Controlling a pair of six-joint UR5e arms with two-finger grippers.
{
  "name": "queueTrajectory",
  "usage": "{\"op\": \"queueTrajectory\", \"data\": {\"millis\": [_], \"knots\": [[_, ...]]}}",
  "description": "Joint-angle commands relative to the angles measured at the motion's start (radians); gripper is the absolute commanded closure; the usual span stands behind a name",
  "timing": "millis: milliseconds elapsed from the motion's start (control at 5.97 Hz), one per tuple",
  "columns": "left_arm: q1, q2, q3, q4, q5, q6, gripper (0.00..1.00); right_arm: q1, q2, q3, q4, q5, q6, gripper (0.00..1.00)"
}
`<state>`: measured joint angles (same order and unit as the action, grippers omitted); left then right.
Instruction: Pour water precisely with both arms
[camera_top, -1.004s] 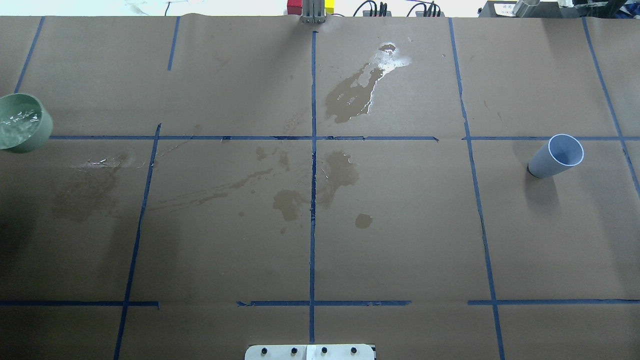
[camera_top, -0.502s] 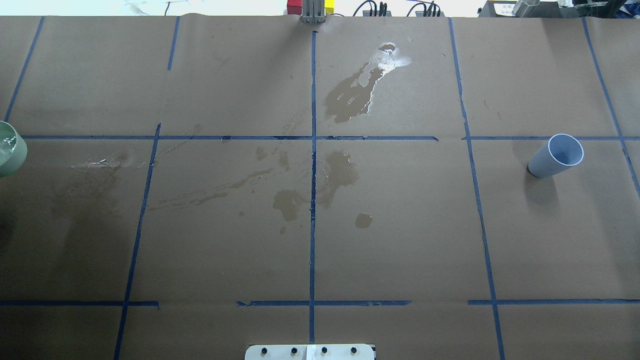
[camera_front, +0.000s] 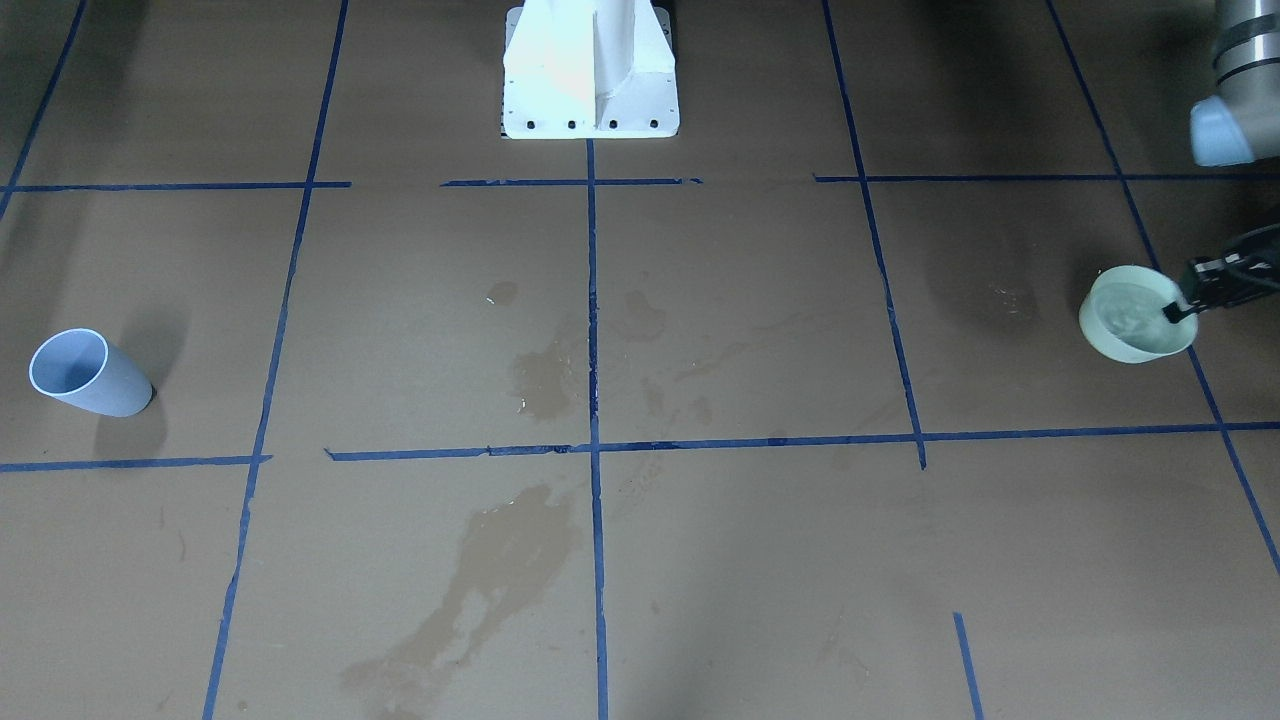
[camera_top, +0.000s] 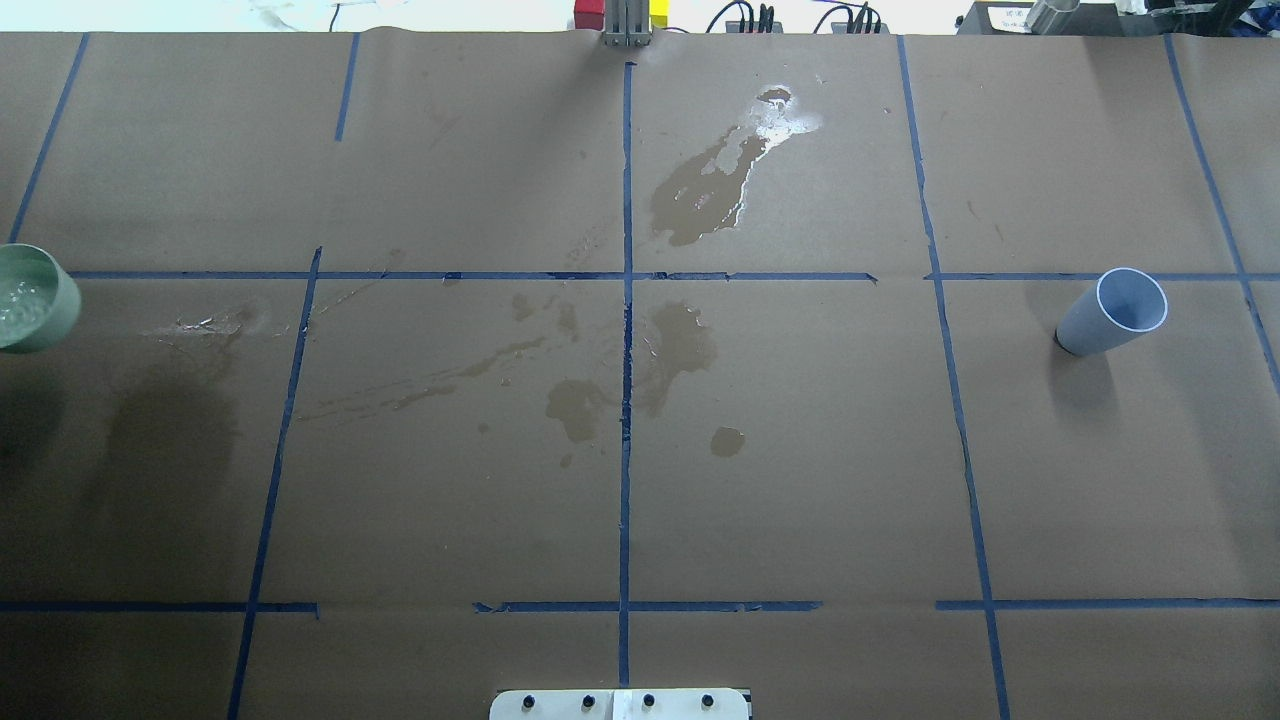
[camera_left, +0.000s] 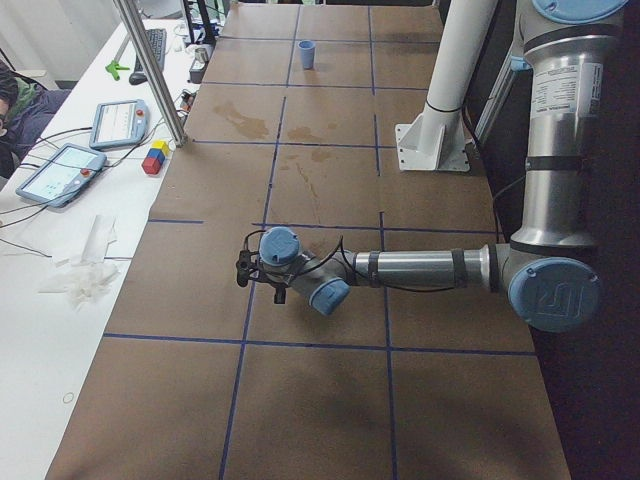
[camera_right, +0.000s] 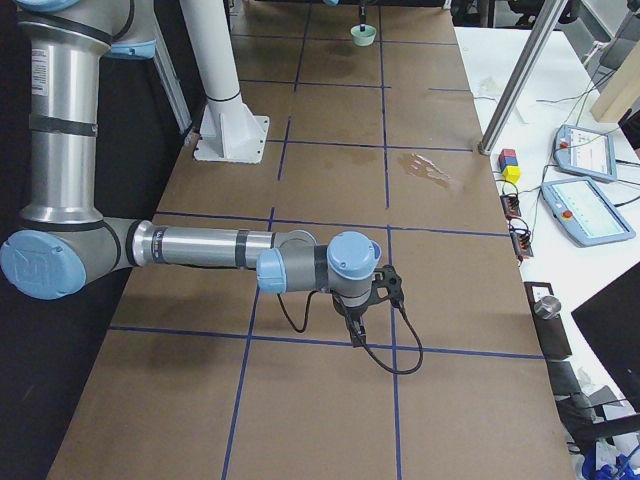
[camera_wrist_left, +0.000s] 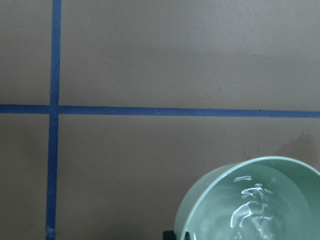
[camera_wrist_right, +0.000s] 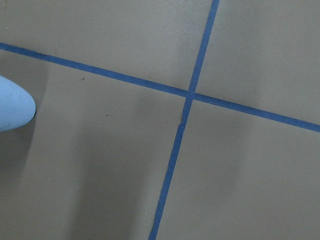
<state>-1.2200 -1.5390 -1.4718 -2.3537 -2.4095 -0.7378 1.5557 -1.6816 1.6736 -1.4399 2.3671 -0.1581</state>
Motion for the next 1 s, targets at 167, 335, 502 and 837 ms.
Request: {"op": "queueTrajectory", "data": {"millis": [167, 335, 502, 837], "knots": [[0.111, -0.004, 0.019, -0.055, 0.044, -0.078, 1.00, -0.003, 0.000, 0.000, 0.000, -0.002, 0.000, 0.00], [0.128, -0.009, 0.024, -0.055, 0.044, -0.080, 1.00, -0.003, 0.000, 0.000, 0.000, -0.002, 0.000, 0.00], [0.141, -0.010, 0.027, -0.050, 0.044, -0.078, 0.99, -0.003, 0.000, 0.000, 0.000, -0.002, 0.000, 0.00], [0.143, -0.044, 0.068, -0.053, 0.044, -0.078, 0.90, -0.005, 0.000, 0.000, 0.001, -0.002, 0.000, 0.00]]}}
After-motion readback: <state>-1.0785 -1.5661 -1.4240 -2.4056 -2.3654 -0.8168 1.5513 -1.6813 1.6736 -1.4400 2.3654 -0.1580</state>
